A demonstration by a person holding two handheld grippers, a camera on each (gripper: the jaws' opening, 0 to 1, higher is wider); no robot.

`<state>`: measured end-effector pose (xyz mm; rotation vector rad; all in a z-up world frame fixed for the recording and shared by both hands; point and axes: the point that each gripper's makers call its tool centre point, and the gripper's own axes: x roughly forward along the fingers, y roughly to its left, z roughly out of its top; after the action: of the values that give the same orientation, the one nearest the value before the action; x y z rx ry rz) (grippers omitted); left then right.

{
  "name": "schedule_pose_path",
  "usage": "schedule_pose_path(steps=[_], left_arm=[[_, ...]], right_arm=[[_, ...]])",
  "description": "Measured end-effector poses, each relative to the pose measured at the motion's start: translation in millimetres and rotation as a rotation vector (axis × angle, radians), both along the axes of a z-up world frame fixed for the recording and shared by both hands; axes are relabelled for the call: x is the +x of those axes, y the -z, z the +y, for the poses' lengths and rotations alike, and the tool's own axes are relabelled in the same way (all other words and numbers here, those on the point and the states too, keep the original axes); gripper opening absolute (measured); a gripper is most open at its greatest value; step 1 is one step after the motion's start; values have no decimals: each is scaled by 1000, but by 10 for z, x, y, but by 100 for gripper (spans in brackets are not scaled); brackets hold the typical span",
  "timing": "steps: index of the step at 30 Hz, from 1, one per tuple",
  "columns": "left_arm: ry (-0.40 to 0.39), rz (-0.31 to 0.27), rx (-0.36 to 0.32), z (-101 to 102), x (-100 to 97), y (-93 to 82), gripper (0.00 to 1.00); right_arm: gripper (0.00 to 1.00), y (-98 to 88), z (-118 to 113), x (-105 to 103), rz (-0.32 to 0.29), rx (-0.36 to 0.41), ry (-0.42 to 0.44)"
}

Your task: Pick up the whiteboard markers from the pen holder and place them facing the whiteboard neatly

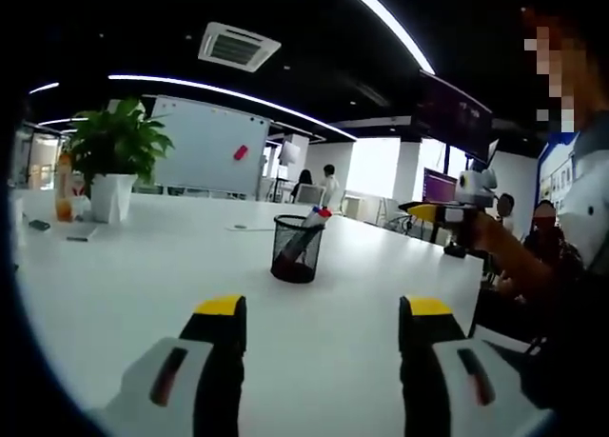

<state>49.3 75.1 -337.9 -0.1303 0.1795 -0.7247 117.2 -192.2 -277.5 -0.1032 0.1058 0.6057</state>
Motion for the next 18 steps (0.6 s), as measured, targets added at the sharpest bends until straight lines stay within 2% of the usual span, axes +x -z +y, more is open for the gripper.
schedule_pose_path(steps=[18], left_arm=[[-8, -4, 8, 14, -23, 0, 66]], right_arm=[[45, 65, 28, 8, 11, -8, -7]])
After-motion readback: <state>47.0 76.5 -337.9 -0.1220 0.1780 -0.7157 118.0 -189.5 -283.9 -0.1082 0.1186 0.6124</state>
